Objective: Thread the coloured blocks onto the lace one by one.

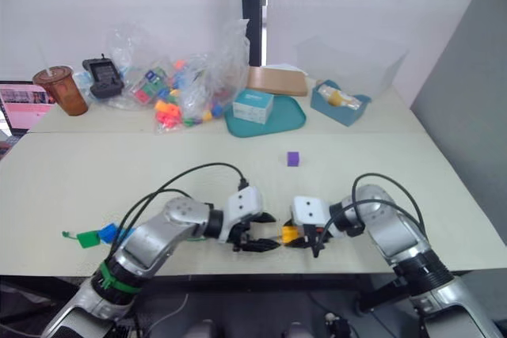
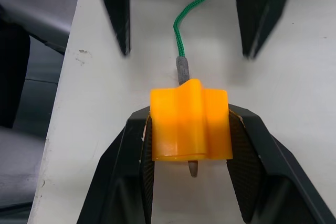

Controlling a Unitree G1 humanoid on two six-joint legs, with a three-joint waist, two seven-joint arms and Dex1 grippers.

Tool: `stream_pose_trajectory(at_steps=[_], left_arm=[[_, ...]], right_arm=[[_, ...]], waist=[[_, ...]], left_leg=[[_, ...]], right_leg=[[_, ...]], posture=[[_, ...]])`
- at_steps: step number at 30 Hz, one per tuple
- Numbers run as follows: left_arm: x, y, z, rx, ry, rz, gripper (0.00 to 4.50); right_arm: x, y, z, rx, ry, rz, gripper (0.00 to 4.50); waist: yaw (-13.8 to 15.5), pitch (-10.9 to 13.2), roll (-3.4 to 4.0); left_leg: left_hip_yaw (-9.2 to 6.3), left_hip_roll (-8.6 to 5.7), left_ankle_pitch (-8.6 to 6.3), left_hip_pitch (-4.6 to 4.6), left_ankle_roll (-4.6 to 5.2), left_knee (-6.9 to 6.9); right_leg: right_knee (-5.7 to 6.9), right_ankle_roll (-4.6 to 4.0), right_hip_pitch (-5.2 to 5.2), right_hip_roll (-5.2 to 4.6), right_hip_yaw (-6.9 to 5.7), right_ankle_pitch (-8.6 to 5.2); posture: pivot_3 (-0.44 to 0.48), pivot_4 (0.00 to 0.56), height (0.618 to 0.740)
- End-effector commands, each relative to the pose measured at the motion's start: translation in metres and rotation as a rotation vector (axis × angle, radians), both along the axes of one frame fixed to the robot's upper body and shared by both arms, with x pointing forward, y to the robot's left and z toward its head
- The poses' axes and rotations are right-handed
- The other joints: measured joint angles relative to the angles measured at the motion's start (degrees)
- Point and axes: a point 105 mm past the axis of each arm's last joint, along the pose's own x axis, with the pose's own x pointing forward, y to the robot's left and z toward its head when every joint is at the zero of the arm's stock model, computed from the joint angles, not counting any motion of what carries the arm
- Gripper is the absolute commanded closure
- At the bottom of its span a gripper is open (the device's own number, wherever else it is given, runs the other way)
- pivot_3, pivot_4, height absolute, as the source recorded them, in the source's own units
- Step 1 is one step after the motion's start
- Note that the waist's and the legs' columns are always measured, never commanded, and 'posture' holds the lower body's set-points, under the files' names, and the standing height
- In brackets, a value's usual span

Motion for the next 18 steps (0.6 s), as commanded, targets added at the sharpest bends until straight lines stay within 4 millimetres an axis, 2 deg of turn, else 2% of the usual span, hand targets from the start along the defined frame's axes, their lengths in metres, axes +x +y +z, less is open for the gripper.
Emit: stream_pose_trajectory(at_steps=[1,5,9,12,15,18], left_arm=[[-0.007,0.010,0.002,0.017,-0.010,-0.022,1.61],[-0.003,0.021,-0.015,0.076,-0.034,0.007,1.61],[-0.006,0.027,-0.041,0.182,-0.039,-0.004,1.61],[-0.002,0.027,-0.049,0.200,-0.050,0.015,2.43],[-0.004,0.011,-0.042,0.127,-0.044,-0.020,3.40],[-0.006,0.003,-0.041,0.116,-0.065,-0.055,4.36]], right_arm=[[-0.003,-0.004,-0.014,-0.052,0.030,-0.009,3.14],[-0.004,-0.003,-0.013,-0.049,0.032,-0.008,3.14],[-0.004,-0.003,-0.012,-0.048,0.034,-0.007,3.14],[-0.004,-0.002,-0.010,-0.043,0.032,-0.008,3.14],[-0.004,-0.003,-0.009,-0.043,0.032,-0.011,3.14],[-0.004,-0.003,-0.008,-0.043,0.033,-0.013,3.14]], waist=[[-0.13,0.00,0.00],[-0.10,0.00,0.00],[-0.07,0.00,0.00],[0.01,0.00,0.00],[0.22,-0.01,0.01],[0.41,-0.01,0.00]], left_leg=[[0.00,0.00,0.00,0.01,0.00,0.00],[0.00,0.00,0.00,0.35,0.00,-0.08],[-0.03,0.00,-0.02,0.55,0.02,-0.12],[-0.03,0.00,-0.02,0.71,0.02,-0.20],[-0.03,-0.01,-0.03,0.72,0.03,-0.20],[-0.03,-0.01,-0.03,0.71,0.03,-0.20]], right_leg=[[-0.01,0.00,0.03,0.00,0.00,0.00],[-0.16,0.00,0.40,0.00,-0.03,-0.01],[-0.32,0.00,0.69,-0.01,-0.09,-0.01],[-0.40,0.00,0.85,-0.01,-0.09,-0.01],[-0.43,0.00,0.88,-0.01,-0.09,-0.01],[-0.45,0.00,0.88,-0.02,-0.10,-0.01]], posture=[[0.000,0.150,0.740],[0.000,0.150,0.740],[0.000,0.150,0.740],[0.000,0.150,0.740],[0.000,0.150,0.740],[0.000,0.150,0.740]])
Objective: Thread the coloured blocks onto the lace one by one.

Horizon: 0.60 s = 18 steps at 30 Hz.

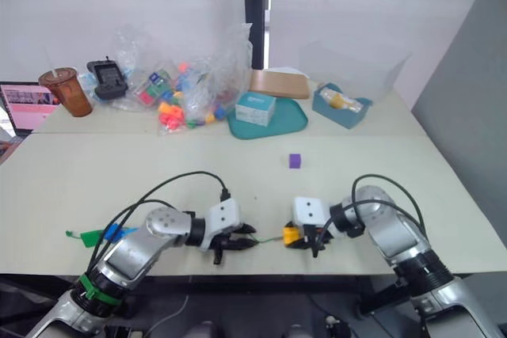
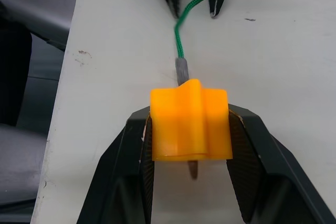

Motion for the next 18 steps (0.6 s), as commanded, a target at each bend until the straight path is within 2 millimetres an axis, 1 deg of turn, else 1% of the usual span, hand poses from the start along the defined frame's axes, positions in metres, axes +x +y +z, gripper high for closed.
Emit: stream_pose_trajectory(at_steps=[1,4,7,13,18], left_arm=[[-0.012,-0.011,-0.013,0.009,0.046,-0.062,4.47],[-0.012,-0.015,-0.010,-0.011,0.040,-0.070,4.47],[-0.010,-0.028,0.003,-0.063,0.025,-0.093,4.47],[-0.003,-0.047,0.021,-0.114,-0.007,-0.097,4.47],[-0.006,-0.051,0.023,-0.123,0.022,-0.102,4.47]], right_arm=[[-0.004,0.000,-0.006,-0.027,0.014,0.002,3.14],[-0.004,0.000,-0.006,-0.028,0.015,0.000,3.14],[-0.004,-0.002,-0.007,-0.033,0.016,-0.006,3.14],[-0.004,-0.003,-0.007,-0.041,0.017,-0.009,3.14],[-0.004,-0.003,-0.007,-0.044,0.019,-0.011,3.14]], waist=[[-0.02,0.00,0.00],[0.00,0.00,0.00],[0.06,0.00,0.00],[0.02,0.01,-0.01],[-0.01,0.01,0.00]], left_leg=[[0.00,0.00,0.00,0.00,0.01,0.00],[0.01,0.00,-0.02,-0.01,0.03,-0.01],[0.01,0.00,-0.02,-0.02,0.03,-0.01],[0.00,0.00,-0.02,-0.06,0.03,-0.01],[0.01,-0.01,-0.02,-0.07,0.03,-0.01]], right_leg=[[-0.01,0.00,0.00,0.00,0.00,0.00],[-0.04,0.00,0.00,0.00,0.01,0.00],[-0.06,0.00,0.00,0.00,0.01,0.00],[-0.06,0.00,-0.03,0.00,0.00,0.00],[-0.06,0.00,-0.04,0.00,0.01,0.00]], posture=[[0.000,0.150,0.740],[0.000,0.150,0.740],[0.000,0.150,0.740],[0.000,0.150,0.740],[0.000,0.150,0.740]])
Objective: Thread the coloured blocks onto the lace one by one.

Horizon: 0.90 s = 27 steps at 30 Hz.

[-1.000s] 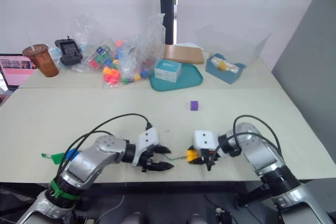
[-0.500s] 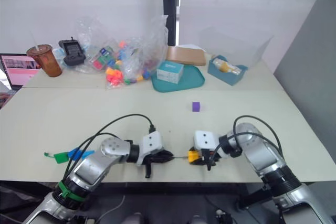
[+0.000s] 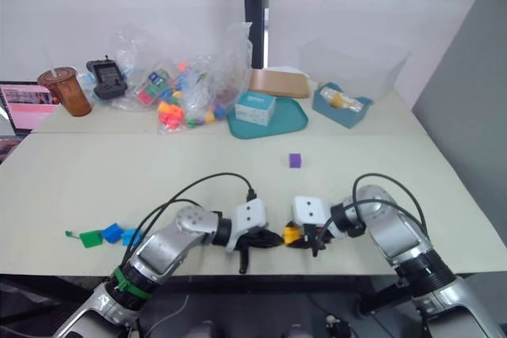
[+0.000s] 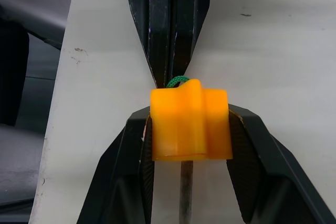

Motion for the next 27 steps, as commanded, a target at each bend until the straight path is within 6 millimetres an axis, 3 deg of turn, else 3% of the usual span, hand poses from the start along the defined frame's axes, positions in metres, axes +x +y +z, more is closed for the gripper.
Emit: stream_pose_trajectory(at_steps=[1,4,11,12,18,22,27], left_arm=[[-0.002,-0.007,0.014,-0.035,-0.014,-0.018,4.47],[-0.001,-0.005,0.012,-0.020,-0.002,0.003,4.47],[0.001,0.000,0.021,-0.062,0.072,0.027,2.36],[0.002,0.001,0.021,-0.054,0.063,0.032,1.98],[0.003,0.004,0.024,-0.034,0.034,0.027,0.05],[0.003,-0.002,0.022,-0.021,0.014,0.010,0.02],[0.000,-0.021,0.023,-0.063,0.017,-0.030,0.02]], right_arm=[[-0.004,-0.002,-0.009,-0.037,0.020,-0.001,3.14],[-0.004,-0.002,-0.009,-0.039,0.024,-0.002,3.14],[-0.006,-0.001,-0.005,-0.012,0.044,-0.009,3.14],[-0.005,-0.001,-0.003,-0.003,0.038,-0.018,2.09],[-0.010,-0.001,0.015,0.064,0.026,-0.033,0.09],[-0.019,-0.011,0.031,0.093,-0.006,-0.059,0.04],[-0.023,-0.038,0.032,0.067,-0.014,-0.110,0.04]], waist=[[0.02,0.00,0.00],[-0.03,0.00,0.00],[-0.04,0.00,0.00],[-0.05,0.00,0.00],[0.11,0.00,0.00],[0.63,0.02,0.01],[0.90,0.02,0.00]], left_leg=[[0.00,0.00,0.00,0.00,0.00,0.00],[0.00,0.00,0.00,0.00,0.00,0.00],[0.00,0.00,0.00,-0.01,0.00,0.00],[-0.01,0.00,0.00,-0.01,0.00,0.00],[-0.01,0.00,-0.01,-0.13,0.02,-0.06],[-0.01,-0.03,-0.02,-0.34,0.03,-0.06],[0.00,-0.04,-0.02,-0.34,0.04,-0.06]], right_leg=[[0.00,0.00,0.00,0.00,0.00,0.00],[0.00,0.00,0.00,0.00,0.00,0.00],[-0.02,0.00,0.00,0.00,-0.01,0.00],[-0.02,0.00,0.00,0.00,-0.01,0.00],[-0.16,0.00,-0.07,0.00,-0.02,0.00],[-0.27,0.04,-0.22,-0.04,-0.03,0.02],[-0.36,0.07,-0.19,-0.04,-0.03,0.04]], posture=[[0.000,0.150,0.740],[0.000,0.150,0.740],[0.000,0.150,0.740],[0.000,0.150,0.740],[0.000,0.150,0.740],[0.000,0.150,0.740],[0.000,0.150,0.740]])
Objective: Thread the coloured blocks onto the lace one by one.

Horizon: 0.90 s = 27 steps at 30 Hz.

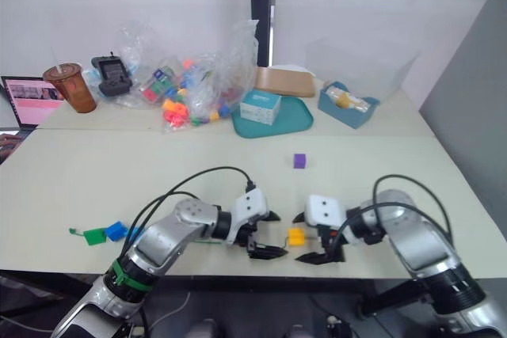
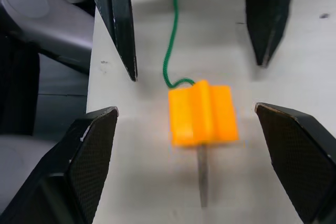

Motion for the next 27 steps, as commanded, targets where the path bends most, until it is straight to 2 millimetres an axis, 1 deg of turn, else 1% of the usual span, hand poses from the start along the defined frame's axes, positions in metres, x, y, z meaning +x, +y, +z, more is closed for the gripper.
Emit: stream_pose_trajectory(at_steps=[1,3,8,12,16,17,18,20,23,27], left_arm=[[-0.005,-0.019,0.005,-0.041,-0.026,-0.052,0.02],[-0.003,-0.023,-0.004,-0.016,-0.028,-0.048,0.02],[0.000,-0.029,-0.016,-0.005,-0.029,-0.049,0.02],[-0.003,-0.031,-0.027,0.018,-0.037,-0.090,1.18],[-0.003,-0.028,-0.030,0.024,-0.038,-0.097,2.52],[-0.003,-0.027,-0.029,0.022,-0.035,-0.097,2.92],[-0.003,-0.027,-0.029,0.020,-0.034,-0.097,3.11],[-0.004,-0.026,-0.029,0.021,-0.035,-0.101,3.12],[-0.005,-0.025,-0.027,0.015,-0.033,-0.102,3.12],[-0.006,-0.024,-0.026,0.017,-0.032,-0.105,3.12]], right_arm=[[-0.001,-0.014,0.008,0.001,-0.036,-0.013,0.04],[0.000,-0.019,0.005,-0.004,-0.035,-0.021,0.04],[0.004,-0.017,0.000,0.000,-0.051,-0.029,0.04],[0.008,-0.013,-0.005,0.000,-0.060,-0.029,0.00],[0.014,-0.009,-0.011,-0.006,-0.062,-0.022,0.00],[0.014,-0.008,-0.011,-0.007,-0.063,-0.019,0.00],[0.015,-0.007,-0.012,-0.007,-0.062,-0.016,0.00],[0.015,-0.006,-0.014,-0.008,-0.061,-0.011,0.00],[0.017,-0.005,-0.018,-0.015,-0.059,-0.005,0.80],[0.016,-0.008,-0.027,-0.055,-0.066,0.021,2.17]], waist=[[0.01,0.01,-0.01],[-0.06,0.01,-0.01],[-0.48,0.01,0.00],[-0.22,0.01,0.00],[-0.10,0.01,0.00],[-0.10,0.01,0.00],[-0.06,0.01,0.00],[-0.05,0.01,0.00],[-0.07,0.01,0.00],[-0.09,0.00,0.00]], left_leg=[[0.00,-0.01,0.00,0.00,0.00,0.00],[0.01,-0.01,0.00,-0.01,0.01,0.00],[0.01,0.01,0.00,0.04,0.01,-0.01],[0.02,-0.01,0.00,0.05,0.01,0.00],[0.01,-0.02,-0.01,0.03,0.02,0.00],[0.02,-0.01,-0.01,0.04,0.02,0.00],[0.02,-0.01,-0.01,0.04,0.01,0.00],[0.01,-0.01,-0.01,0.04,0.01,0.00],[0.02,-0.01,-0.01,0.04,0.01,0.00],[0.02,-0.01,-0.01,0.06,0.01,0.00]], right_leg=[[-0.02,0.00,0.00,0.00,0.00,0.00],[-0.02,0.00,0.00,0.00,0.01,0.00],[0.01,0.00,-0.01,0.03,0.03,0.00],[0.00,0.02,0.03,0.01,0.02,0.01],[-0.04,0.02,0.03,0.00,0.02,0.01],[-0.04,0.02,0.03,0.00,0.03,0.01],[-0.03,0.02,0.03,0.01,0.02,0.01],[-0.04,0.02,0.03,0.01,0.02,0.01],[-0.03,0.02,0.04,0.01,0.02,0.01],[-0.02,0.02,0.05,0.01,0.02,0.01]], posture=[[0.000,0.150,0.740],[0.000,0.150,0.740],[0.000,0.150,0.740],[0.000,0.150,0.740],[0.000,0.150,0.740],[0.000,0.150,0.740],[0.000,0.150,0.740],[0.000,0.150,0.740],[0.000,0.150,0.740],[0.000,0.150,0.740]])
